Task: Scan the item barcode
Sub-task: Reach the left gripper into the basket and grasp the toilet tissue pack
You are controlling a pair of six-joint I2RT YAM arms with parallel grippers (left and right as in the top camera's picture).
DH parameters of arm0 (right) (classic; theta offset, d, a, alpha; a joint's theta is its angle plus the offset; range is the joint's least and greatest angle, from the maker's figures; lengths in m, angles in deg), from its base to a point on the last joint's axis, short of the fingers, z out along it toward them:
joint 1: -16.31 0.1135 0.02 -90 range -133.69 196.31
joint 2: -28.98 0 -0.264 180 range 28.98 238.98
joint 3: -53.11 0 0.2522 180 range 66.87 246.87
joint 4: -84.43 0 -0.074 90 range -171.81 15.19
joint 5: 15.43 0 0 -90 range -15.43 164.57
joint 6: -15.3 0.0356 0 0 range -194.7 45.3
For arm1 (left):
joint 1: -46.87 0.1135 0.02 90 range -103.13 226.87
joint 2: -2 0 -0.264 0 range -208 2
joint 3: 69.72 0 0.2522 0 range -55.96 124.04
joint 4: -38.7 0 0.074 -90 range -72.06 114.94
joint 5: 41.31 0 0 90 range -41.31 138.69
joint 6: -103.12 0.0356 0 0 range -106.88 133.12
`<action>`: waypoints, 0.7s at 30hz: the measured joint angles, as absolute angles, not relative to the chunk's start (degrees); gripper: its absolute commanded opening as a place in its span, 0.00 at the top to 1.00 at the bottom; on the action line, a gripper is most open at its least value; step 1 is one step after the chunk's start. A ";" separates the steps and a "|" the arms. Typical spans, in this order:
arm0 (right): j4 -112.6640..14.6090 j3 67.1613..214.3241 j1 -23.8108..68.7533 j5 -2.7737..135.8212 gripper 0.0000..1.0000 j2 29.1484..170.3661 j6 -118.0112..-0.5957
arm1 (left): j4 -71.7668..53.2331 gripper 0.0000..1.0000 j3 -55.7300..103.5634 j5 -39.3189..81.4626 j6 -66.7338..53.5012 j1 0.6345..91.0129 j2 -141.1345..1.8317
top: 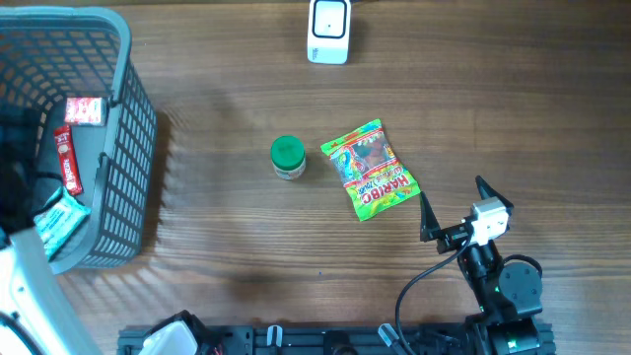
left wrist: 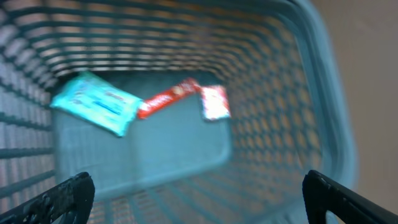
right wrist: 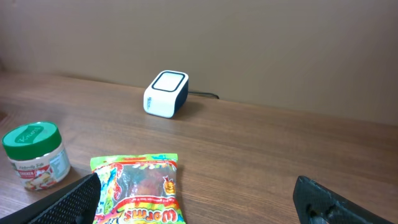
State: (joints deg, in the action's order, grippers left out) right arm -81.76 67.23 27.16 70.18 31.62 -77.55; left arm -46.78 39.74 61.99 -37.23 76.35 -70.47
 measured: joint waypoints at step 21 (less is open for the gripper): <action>-81.76 67.23 27.16 70.18 0.00 31.62 -77.55 | -46.59 0.03 37.07 63.19 -60.35 86.34 -110.51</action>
